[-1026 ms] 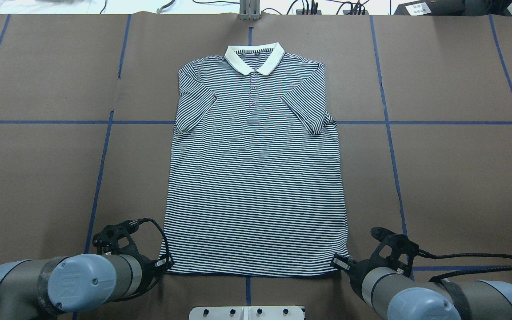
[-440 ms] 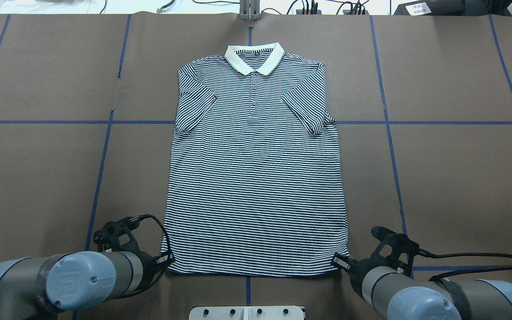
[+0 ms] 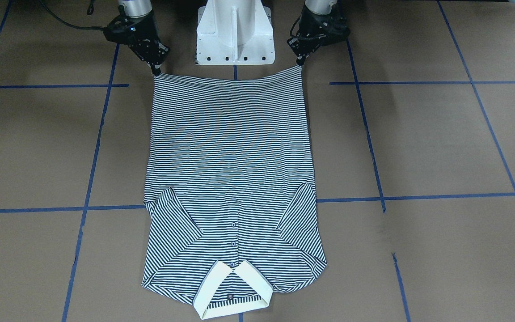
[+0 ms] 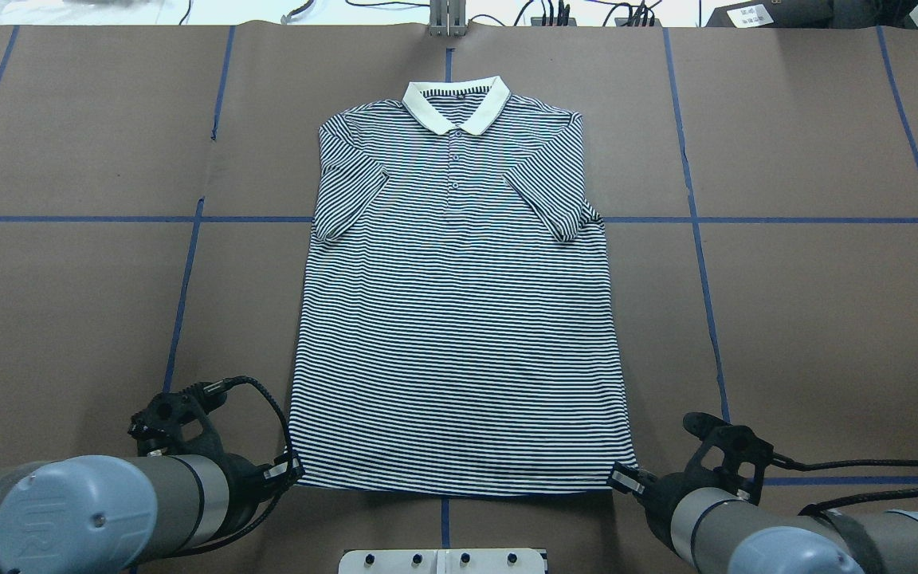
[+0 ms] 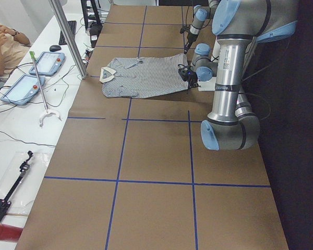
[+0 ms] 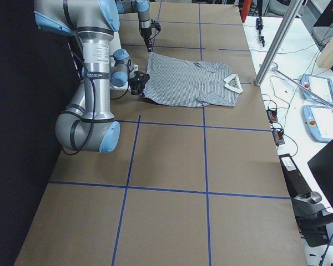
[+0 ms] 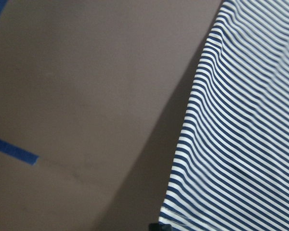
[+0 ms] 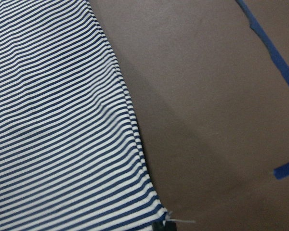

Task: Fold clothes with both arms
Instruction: 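Lift the hem with both grippers and fold it toward the collar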

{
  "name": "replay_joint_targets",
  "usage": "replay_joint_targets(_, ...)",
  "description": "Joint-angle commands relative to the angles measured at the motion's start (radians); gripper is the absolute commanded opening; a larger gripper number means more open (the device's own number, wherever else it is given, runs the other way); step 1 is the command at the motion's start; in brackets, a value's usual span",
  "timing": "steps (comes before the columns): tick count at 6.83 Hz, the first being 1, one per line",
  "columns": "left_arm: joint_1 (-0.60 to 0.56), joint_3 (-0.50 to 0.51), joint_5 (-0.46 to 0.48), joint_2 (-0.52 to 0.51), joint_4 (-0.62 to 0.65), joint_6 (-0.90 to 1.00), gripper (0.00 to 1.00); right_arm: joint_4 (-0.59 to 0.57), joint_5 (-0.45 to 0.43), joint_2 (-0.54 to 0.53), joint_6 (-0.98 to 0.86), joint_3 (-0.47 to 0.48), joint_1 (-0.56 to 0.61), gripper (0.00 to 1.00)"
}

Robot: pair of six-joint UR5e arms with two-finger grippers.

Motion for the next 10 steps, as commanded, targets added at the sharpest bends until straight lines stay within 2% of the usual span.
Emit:
replay_joint_targets(1, 0.058, -0.154, 0.001, 0.001, 0.115, -0.092, 0.00, 0.003, 0.000, -0.114, 0.001, 0.146, -0.067, 0.00)
replay_joint_targets(2, 0.054, -0.206, 0.001, -0.005, 0.137, -0.098, 0.00, 0.003, -0.005, -0.113, 0.001, 0.186, -0.064, 0.00)
replay_joint_targets(3, 0.001, -0.166, 0.003, -0.012, 0.135, -0.082, 0.00, 0.004, 0.003, -0.100, -0.018, 0.208, 0.021, 0.00)
replay_joint_targets(4, -0.124, -0.085, 0.004, -0.102, 0.135, 0.007, 0.00, 0.000, 0.035, 0.015, -0.165, 0.168, 0.116, 0.00)
replay_joint_targets(5, -0.250, 0.072, 0.001, -0.226, 0.132, 0.115, 0.00, -0.003, 0.115, 0.165, -0.288, 0.033, 0.264, 0.00)
replay_joint_targets(6, -0.350, 0.210, 0.000, -0.282, 0.088, 0.224, 0.00, -0.005, 0.227, 0.285, -0.382, -0.134, 0.410, 0.00)
replay_joint_targets(8, -0.497, 0.511, 0.000, -0.301, -0.246, 0.322, 0.00, 0.001, 0.247, 0.425, -0.591, -0.372, 0.575, 0.00)
replay_joint_targets(9, -0.559, 0.626, 0.000, -0.345, -0.312, 0.392, 0.00, 0.006, 0.248, 0.487, -0.678, -0.506, 0.646, 0.00)
replay_joint_targets(10, -0.596, 0.706, 0.000, -0.385, -0.320, 0.432, 0.00, 0.007, 0.248, 0.551, -0.715, -0.607, 0.686, 0.00)
